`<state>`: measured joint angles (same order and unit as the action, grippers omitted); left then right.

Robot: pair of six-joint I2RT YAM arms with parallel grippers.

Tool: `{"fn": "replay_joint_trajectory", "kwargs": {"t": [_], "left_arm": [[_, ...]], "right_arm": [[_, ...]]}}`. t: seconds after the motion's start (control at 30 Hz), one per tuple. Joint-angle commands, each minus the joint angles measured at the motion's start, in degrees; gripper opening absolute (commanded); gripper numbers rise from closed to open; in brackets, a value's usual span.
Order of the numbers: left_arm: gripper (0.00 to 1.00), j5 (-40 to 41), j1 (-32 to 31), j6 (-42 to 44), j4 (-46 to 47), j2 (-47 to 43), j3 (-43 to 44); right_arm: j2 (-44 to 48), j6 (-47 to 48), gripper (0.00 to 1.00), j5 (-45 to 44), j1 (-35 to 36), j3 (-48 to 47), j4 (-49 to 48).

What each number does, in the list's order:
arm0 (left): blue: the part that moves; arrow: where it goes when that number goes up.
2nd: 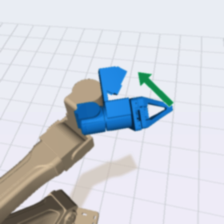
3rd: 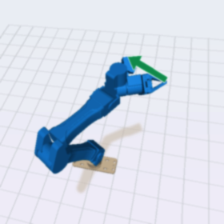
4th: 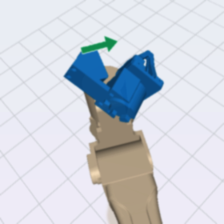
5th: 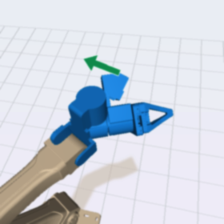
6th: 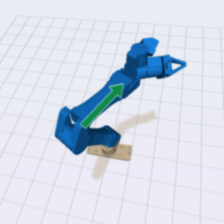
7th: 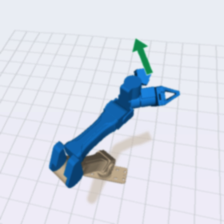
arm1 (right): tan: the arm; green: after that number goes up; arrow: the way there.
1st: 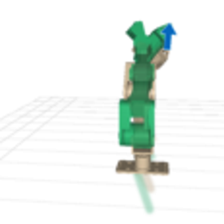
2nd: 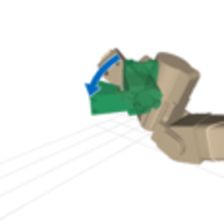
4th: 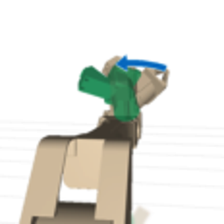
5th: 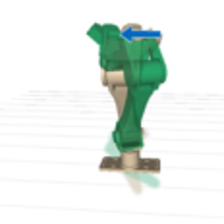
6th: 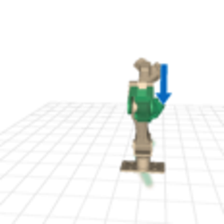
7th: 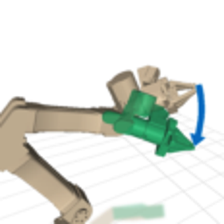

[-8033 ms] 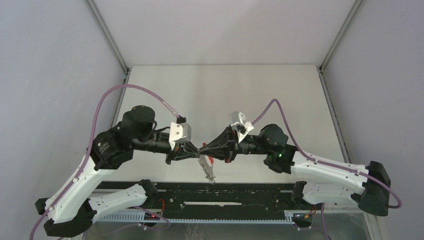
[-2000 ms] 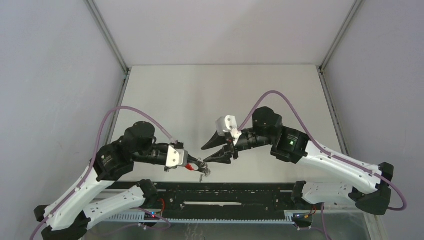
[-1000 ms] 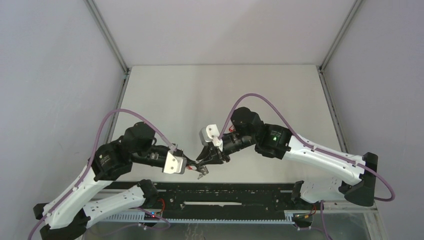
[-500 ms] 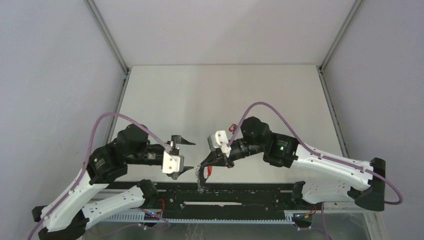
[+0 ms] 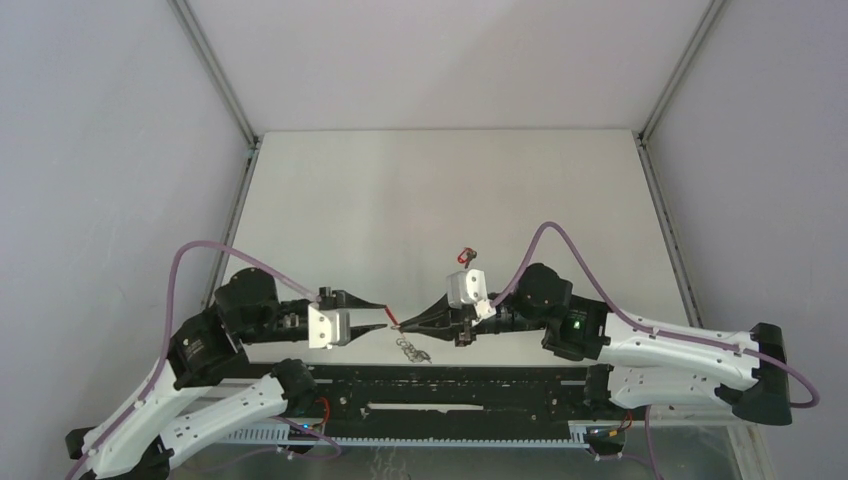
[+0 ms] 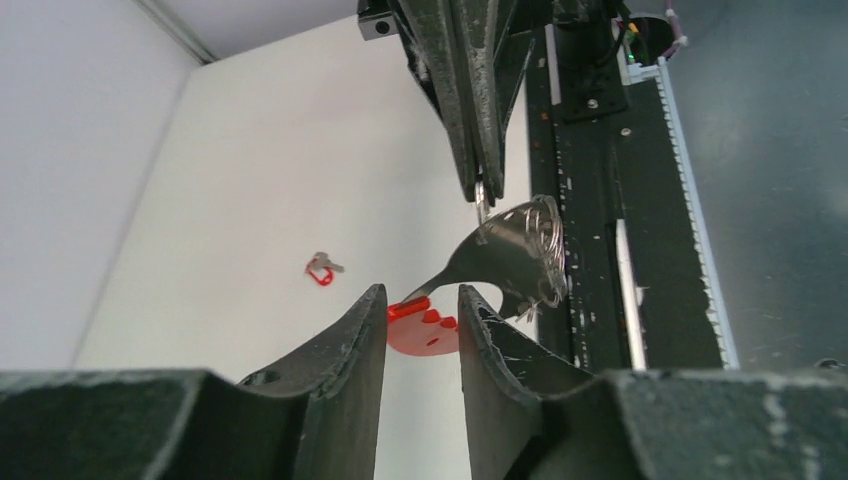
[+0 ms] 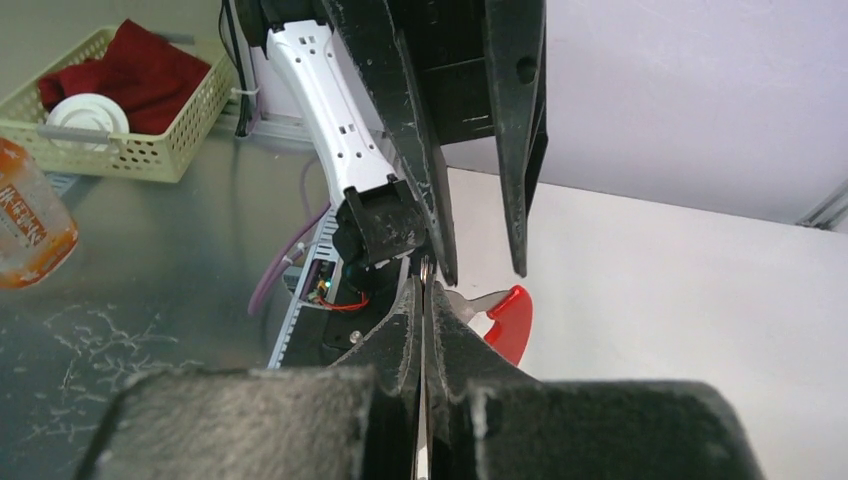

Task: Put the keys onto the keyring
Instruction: Adjust the keyring.

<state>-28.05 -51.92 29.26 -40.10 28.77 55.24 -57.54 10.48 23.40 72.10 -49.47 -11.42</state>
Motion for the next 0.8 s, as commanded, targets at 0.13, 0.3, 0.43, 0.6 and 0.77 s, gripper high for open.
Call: {"fn": "replay_joint_trajectory", "kwargs": {"t": [0.13, 0.3, 0.43, 0.6, 0.77], "left_arm": [[0.27, -8.1, -0.2, -5.1, 2.9, 1.0, -0.8], [0.19, -9.2, -0.1, -5.3, 2.0, 0.6, -0.9], [0.21, -9.1, -0.1, -6.1, 2.7, 1.1, -1.3], [0.28, -8.3, -0.1, -7.5, 5.3, 1.6, -1.5], [0.37, -5.7, -0.1, -8.8, 6.9, 2.2, -1.5]], "right_arm": [[1.4, -5.6, 0.00, -5.7, 1.6, 3.8, -14.9], [1.9, -5.5, 0.00, -8.0, 2.2, 5.1, -16.7], [1.8, -5.4, 0.00, -7.8, 2.5, 5.1, -17.1], [1.2, -5.8, 0.00, -7.4, 2.6, 5.1, -17.8], [0.3, -6.3, 0.00, -6.4, 2.6, 5.1, -18.9]]}}
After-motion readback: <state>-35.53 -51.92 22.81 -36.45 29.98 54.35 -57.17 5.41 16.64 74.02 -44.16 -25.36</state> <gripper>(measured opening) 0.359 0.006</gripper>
